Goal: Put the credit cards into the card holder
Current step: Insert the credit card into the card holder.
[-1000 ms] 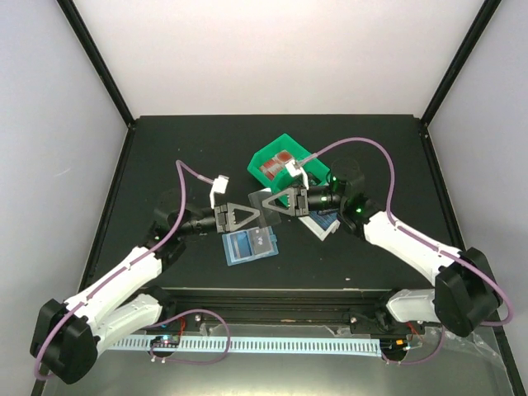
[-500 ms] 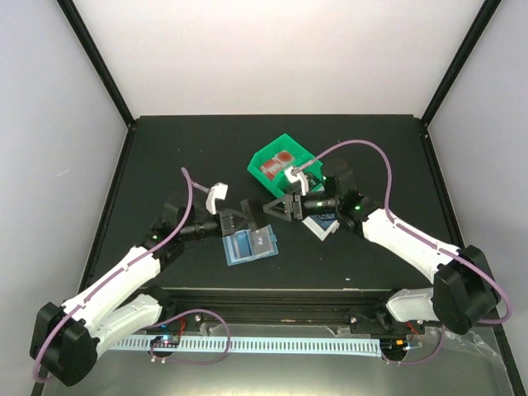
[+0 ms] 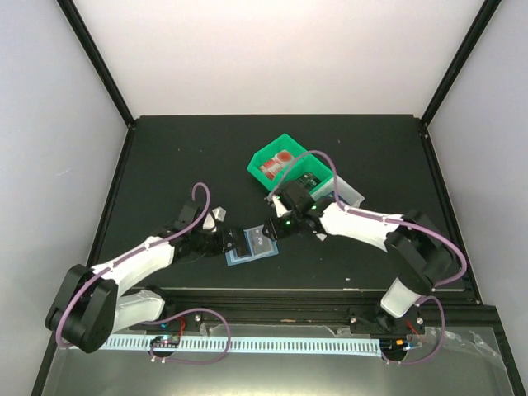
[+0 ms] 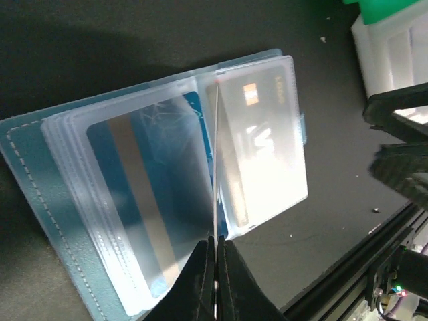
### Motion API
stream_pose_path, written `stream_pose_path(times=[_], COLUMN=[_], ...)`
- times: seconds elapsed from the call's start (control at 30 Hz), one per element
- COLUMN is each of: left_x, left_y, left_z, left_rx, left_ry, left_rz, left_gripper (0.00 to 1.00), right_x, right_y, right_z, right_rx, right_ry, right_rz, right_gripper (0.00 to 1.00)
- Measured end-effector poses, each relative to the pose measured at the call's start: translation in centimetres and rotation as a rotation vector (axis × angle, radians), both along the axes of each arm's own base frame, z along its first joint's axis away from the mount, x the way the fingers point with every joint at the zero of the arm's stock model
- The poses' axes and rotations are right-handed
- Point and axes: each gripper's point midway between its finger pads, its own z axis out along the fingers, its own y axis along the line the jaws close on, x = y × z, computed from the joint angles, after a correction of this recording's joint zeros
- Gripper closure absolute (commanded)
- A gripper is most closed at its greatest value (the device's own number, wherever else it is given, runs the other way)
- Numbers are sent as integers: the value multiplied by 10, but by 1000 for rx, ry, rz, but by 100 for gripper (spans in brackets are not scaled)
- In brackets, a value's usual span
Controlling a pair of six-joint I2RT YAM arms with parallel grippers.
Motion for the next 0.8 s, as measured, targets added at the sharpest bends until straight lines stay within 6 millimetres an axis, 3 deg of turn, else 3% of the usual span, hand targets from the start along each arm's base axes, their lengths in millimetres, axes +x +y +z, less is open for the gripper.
stream_pose_path(times=[0.33,0.8], left_x=[1,0], left_y=[-6,-13], left_z=[-11,-6], left_rx=[-47,-142], left_ry=[45,63], left_rz=[0,18], left_gripper=[98,98], right_x=[-3,-3], right_y=[1,-6], right_z=[-49,-61], right_rx=[-285,-347], right_ry=[-43,-53], right_rz=[-9,-32], right_gripper=[54,63])
